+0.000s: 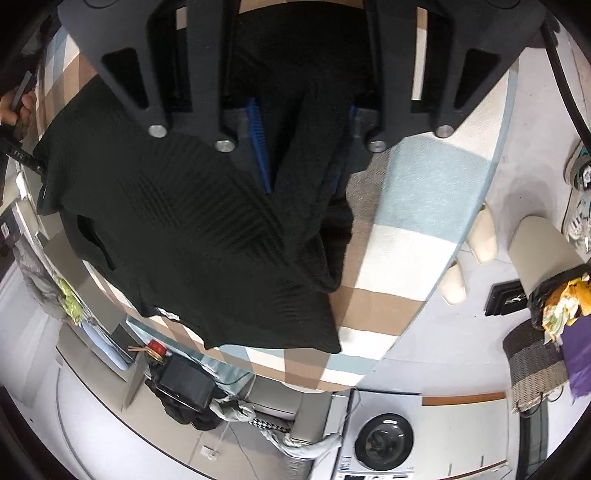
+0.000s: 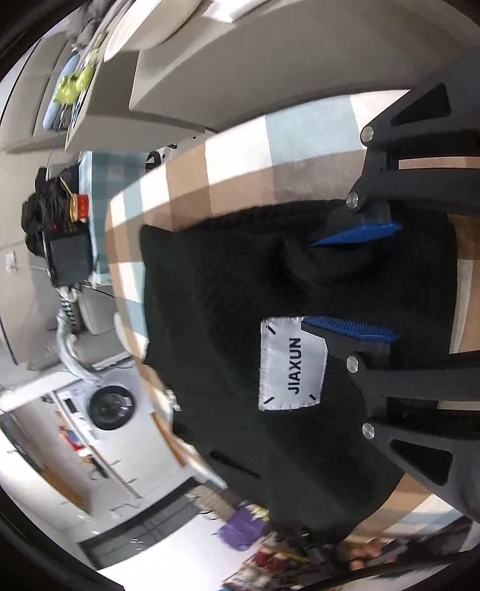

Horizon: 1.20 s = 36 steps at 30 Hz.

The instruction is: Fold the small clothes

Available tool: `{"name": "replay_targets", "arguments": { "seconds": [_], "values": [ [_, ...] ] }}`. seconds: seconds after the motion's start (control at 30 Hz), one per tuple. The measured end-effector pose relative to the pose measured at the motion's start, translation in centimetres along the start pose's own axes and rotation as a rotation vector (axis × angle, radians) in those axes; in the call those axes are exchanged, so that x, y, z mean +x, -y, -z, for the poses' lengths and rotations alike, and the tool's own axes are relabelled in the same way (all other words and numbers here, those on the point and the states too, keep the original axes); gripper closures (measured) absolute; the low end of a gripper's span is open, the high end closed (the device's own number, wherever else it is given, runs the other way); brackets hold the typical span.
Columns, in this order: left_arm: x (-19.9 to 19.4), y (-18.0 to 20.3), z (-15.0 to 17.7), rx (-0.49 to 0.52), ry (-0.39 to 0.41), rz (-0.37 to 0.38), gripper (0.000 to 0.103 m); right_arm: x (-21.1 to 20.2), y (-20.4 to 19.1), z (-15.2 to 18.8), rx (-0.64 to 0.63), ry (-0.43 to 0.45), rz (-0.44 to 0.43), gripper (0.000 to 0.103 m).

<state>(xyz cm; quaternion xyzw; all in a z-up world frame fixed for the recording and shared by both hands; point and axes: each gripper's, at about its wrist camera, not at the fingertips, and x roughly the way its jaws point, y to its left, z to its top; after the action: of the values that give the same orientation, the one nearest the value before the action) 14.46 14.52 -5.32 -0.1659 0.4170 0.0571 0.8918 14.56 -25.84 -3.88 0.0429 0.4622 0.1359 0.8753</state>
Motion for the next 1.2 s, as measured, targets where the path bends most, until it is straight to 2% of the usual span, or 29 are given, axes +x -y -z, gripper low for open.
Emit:
{"name": "replay_targets", "arguments": {
  "seconds": [0.23, 0.43, 0.53, 0.73, 0.8, 0.83, 0.87, 1.0, 1.07, 1.2],
  "values": [
    [-0.9, 0.3, 1.1, 0.064, -0.026, -0.005, 0.080, -0.8, -1.8, 2.1, -0.073, -0.071, 0.016, 0.072],
    [-2.3, -1.0, 1.3, 0.029, -0.034, 0.012, 0.073, -2.3, -1.0, 3.1, -0.003, -0.061, -0.010, 0.072],
    [-3.2, -1.3, 1.3, 0.024, -0.023, 0.008, 0.073, -3.4, 0.2, 2.9, 0.045, -0.049, -0.017, 0.072],
    [-4.3, -1.9, 2.4, 0.000, -0.014, 0.004, 0.073, -4.1, 0.5, 3.5, 0.053, -0.052, -0.043, 0.072],
    [-4.6, -1.9, 2.7, -0.002, -0.007, 0.004, 0.080, -3.8, 0.3, 3.6, 0.041, -0.057, -0.027, 0.077],
    [-4.9, -1.7, 2.7, 0.005, -0.001, 0.005, 0.092, -3.8, 0.0, 3.5, 0.031, -0.054, -0.022, 0.086],
    [-5.4, -1.5, 2.7, 0.020, 0.012, 0.009, 0.095, -4.0, -0.1, 3.6, 0.028, -0.048, -0.026, 0.094],
    [-6.9, -0.8, 1.9, 0.039, 0.058, 0.022, 0.097, -6.4, -0.6, 2.3, 0.026, 0.051, -0.050, 0.095],
    [-7.4, -0.8, 1.0, 0.014, 0.071, 0.054, 0.097, -7.7, -0.7, 0.9, 0.043, 0.112, -0.026, 0.095],
    [-7.6, -1.0, -1.6, -0.039, 0.101, 0.109, 0.097, -8.8, -0.2, -2.2, 0.118, 0.204, -0.071, 0.096]
  ]
}}
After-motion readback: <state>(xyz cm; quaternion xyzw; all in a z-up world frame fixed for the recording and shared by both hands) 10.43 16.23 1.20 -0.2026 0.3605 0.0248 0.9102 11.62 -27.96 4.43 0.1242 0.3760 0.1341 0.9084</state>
